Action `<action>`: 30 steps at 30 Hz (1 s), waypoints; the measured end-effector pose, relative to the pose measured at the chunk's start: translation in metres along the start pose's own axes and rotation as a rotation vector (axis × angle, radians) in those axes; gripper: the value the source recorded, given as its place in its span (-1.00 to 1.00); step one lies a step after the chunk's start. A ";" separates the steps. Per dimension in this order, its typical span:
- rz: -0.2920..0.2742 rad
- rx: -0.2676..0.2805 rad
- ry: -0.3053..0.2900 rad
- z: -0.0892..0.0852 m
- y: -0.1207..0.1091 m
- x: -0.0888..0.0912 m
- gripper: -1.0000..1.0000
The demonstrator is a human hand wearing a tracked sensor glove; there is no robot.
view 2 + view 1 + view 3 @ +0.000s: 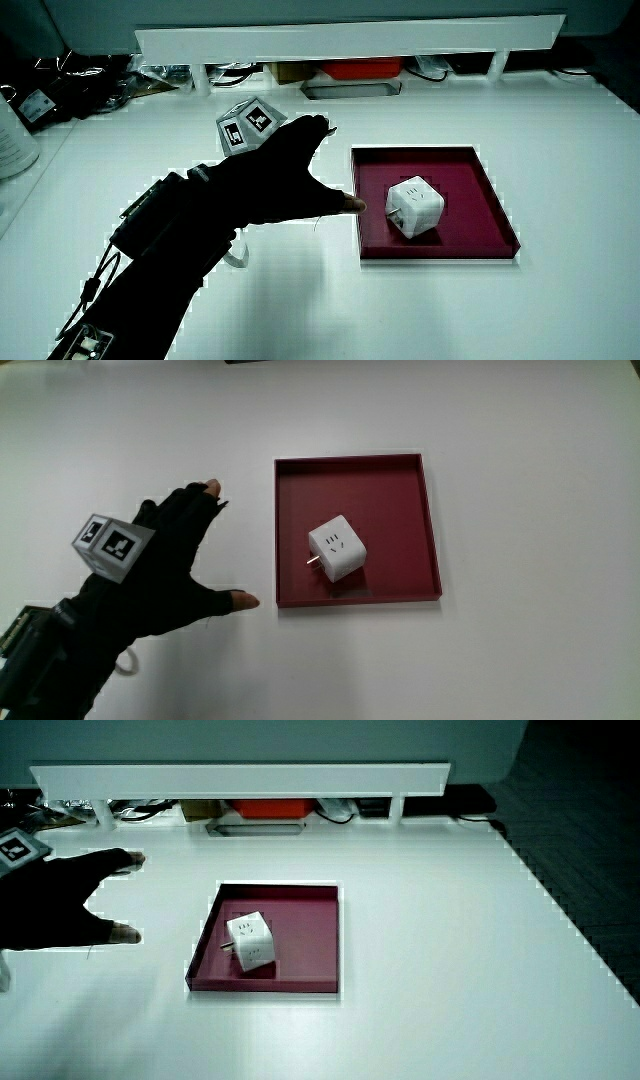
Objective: Pick socket
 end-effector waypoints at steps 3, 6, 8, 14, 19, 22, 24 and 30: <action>0.083 -0.035 -0.039 -0.007 0.007 0.000 0.00; 0.129 -0.068 -0.071 -0.012 0.016 0.003 0.00; 0.095 -0.058 -0.075 -0.018 0.023 0.001 0.00; 0.076 -0.047 -0.065 -0.033 0.044 -0.003 0.00; 0.088 -0.051 -0.026 -0.047 0.060 -0.001 0.00; 0.064 -0.042 0.042 -0.058 0.070 -0.003 0.00; 0.043 -0.053 0.047 -0.069 0.077 -0.009 0.00; 0.072 -0.077 0.056 -0.088 0.090 -0.004 0.00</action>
